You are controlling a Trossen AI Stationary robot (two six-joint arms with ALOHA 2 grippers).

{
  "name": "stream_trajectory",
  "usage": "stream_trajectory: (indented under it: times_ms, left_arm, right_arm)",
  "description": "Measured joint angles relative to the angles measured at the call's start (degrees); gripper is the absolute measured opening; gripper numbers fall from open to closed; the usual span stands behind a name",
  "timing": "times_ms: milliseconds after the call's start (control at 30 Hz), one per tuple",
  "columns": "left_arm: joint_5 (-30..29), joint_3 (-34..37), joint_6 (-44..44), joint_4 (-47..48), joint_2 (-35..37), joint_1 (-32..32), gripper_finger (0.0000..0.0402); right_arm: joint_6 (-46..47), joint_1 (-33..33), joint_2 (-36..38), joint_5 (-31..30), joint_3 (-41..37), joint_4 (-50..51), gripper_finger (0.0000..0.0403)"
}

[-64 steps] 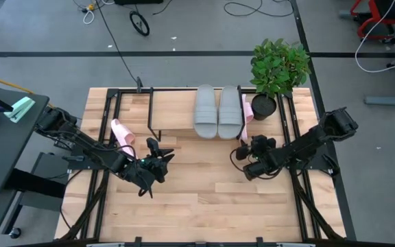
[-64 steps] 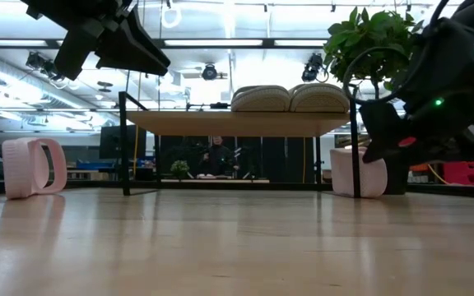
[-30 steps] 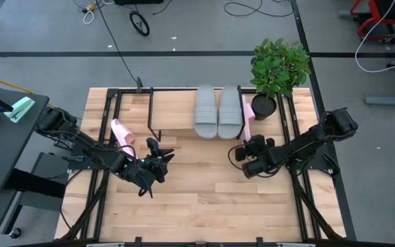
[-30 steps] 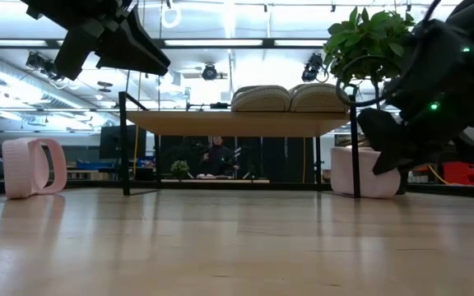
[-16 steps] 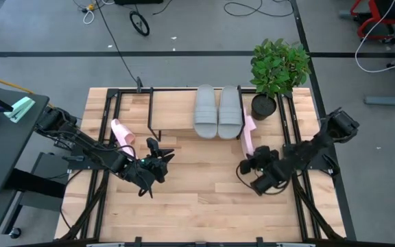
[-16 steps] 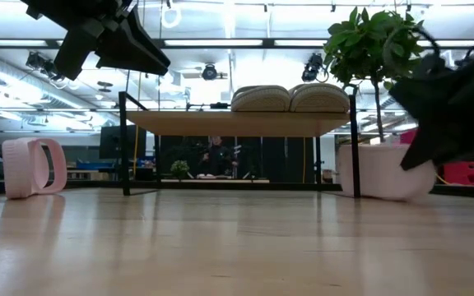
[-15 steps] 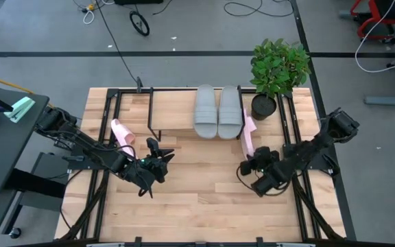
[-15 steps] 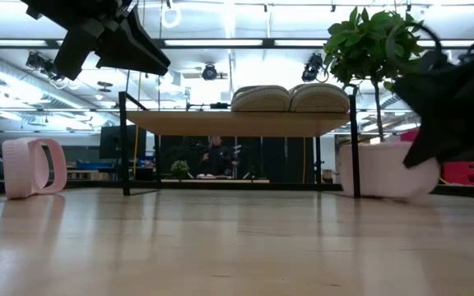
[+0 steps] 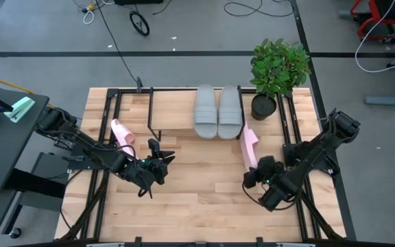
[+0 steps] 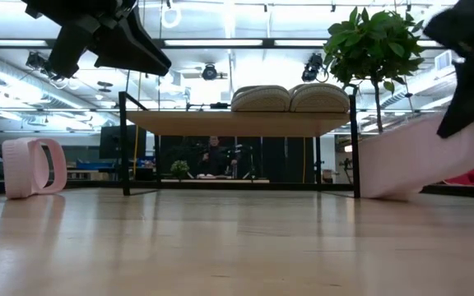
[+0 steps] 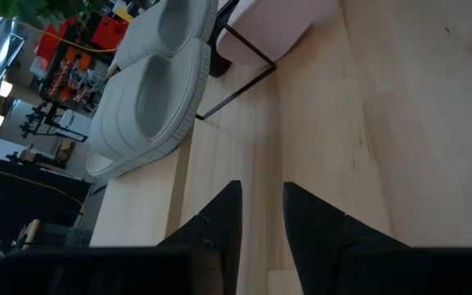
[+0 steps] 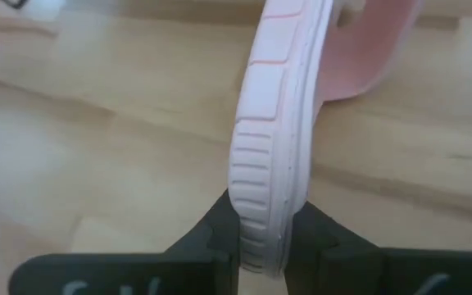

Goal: Pick and place slides into the shelf
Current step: Put the right pink slide onto the shelf

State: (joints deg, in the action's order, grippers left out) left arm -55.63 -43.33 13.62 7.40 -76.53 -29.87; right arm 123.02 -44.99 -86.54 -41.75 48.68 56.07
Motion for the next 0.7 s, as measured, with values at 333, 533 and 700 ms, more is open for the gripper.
stream_trajectory:
  times_ms: [333, 533, 700]
  left_arm:
    - [5.65, 0.0, -1.02, -0.02, 0.0, -0.02, 0.0092]
    - [6.47, 0.02, -0.86, -0.89, 0.0, -0.02, 0.009]
    - [10.79, 0.04, -1.82, -2.81, 0.03, -0.36, 0.0082]
  right_arm:
    - [-4.39, -0.16, -4.78, 3.87, 13.08, 8.26, 0.0059]
    - [-1.44, -3.01, -12.59, 5.29, 25.69, 18.26, 0.0058]
    - [2.61, -5.3, -20.98, 5.32, 37.92, 28.5, 0.0058]
